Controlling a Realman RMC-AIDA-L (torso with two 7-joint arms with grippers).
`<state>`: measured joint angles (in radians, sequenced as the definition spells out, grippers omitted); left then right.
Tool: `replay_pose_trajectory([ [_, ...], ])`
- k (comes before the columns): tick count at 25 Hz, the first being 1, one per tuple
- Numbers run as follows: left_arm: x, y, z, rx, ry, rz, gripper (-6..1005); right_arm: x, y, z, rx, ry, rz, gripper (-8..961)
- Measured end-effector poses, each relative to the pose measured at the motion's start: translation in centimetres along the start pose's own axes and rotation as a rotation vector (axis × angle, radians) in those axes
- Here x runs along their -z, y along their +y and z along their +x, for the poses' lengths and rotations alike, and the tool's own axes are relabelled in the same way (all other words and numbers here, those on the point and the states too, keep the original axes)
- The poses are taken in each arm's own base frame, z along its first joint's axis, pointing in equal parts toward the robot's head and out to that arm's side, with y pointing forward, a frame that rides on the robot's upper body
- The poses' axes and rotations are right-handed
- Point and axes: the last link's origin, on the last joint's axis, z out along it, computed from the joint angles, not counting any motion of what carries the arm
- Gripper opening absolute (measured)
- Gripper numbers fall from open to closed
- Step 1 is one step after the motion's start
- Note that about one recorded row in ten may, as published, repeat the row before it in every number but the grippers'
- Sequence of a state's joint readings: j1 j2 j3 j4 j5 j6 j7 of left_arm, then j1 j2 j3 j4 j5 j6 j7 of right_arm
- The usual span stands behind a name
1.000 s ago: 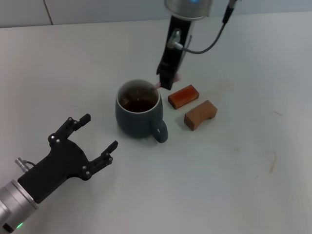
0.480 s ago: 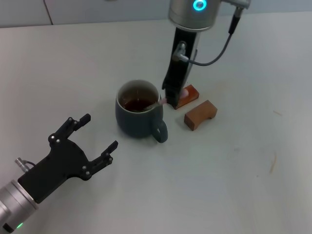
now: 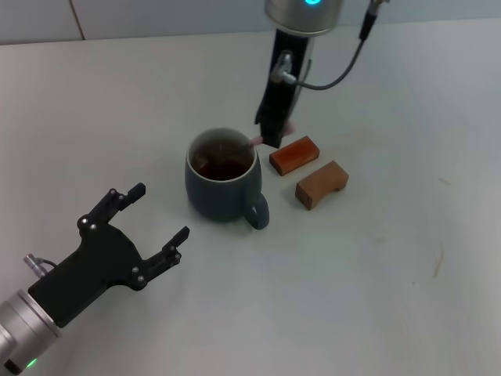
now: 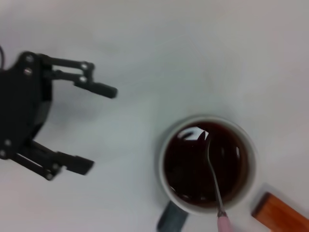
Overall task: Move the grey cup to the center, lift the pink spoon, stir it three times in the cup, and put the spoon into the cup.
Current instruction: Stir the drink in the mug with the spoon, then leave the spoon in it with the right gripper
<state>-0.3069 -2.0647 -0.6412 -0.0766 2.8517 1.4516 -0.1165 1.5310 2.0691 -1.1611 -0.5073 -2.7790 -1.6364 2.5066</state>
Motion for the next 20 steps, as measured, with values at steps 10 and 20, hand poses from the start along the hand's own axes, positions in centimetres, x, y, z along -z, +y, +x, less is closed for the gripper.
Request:
replay_pose_trajectory([
  [10,-0.1,0.0,0.0,-0.001,0.001,-0.003,847,-0.1,0.2,0.7,-0.009,0.026,-0.025,121],
  [20,-0.1,0.0,0.0,0.0,0.002,0.0,847,0.2,0.3,-0.3,-0.01,-0.021,-0.015,145],
])
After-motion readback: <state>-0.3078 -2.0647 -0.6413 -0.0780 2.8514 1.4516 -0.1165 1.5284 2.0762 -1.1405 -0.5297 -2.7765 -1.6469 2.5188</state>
